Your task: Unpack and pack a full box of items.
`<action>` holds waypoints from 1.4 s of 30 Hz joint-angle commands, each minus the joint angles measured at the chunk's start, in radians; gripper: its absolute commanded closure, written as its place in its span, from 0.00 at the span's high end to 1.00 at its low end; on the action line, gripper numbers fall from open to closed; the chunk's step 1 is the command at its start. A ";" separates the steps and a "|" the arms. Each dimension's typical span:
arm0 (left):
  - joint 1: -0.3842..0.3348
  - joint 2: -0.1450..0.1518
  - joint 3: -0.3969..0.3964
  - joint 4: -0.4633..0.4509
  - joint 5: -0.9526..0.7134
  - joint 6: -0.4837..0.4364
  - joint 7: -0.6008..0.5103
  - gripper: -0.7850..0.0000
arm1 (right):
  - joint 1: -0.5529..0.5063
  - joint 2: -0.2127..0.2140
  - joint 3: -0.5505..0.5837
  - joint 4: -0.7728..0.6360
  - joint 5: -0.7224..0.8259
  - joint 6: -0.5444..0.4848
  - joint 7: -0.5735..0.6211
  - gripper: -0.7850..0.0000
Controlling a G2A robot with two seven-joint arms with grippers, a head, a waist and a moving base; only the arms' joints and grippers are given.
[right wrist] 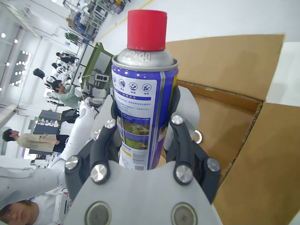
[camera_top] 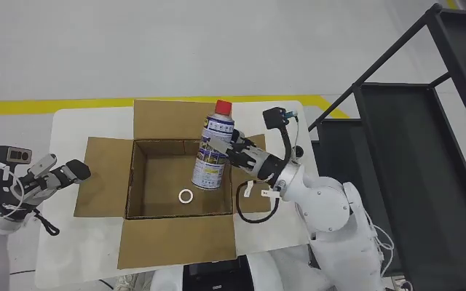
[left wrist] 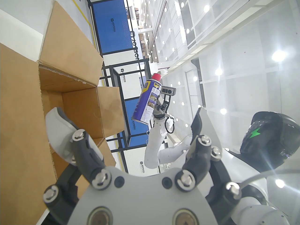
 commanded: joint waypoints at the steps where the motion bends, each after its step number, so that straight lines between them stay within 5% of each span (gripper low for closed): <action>1: 0.000 0.000 0.000 0.000 0.000 0.000 0.000 1.00 | -0.061 0.004 0.064 -0.023 0.008 -0.047 -0.072 0.00; 9: 0.000 0.000 0.000 0.000 0.000 0.000 0.000 1.00 | -0.240 0.010 0.180 -0.061 -0.014 -0.145 -0.319 0.00; 16: 0.000 0.000 0.000 0.000 0.000 0.000 0.000 1.00 | -0.351 0.015 0.234 -0.054 -0.031 -0.210 -0.397 0.00; 37: 0.000 0.000 0.000 0.000 0.000 0.000 0.000 1.00 | -0.350 0.015 0.234 -0.053 -0.031 -0.209 -0.400 0.00; 42: 0.000 0.000 0.000 0.000 0.000 0.000 0.000 1.00 | -0.380 0.015 0.267 -0.021 -0.080 -0.264 -0.542 0.00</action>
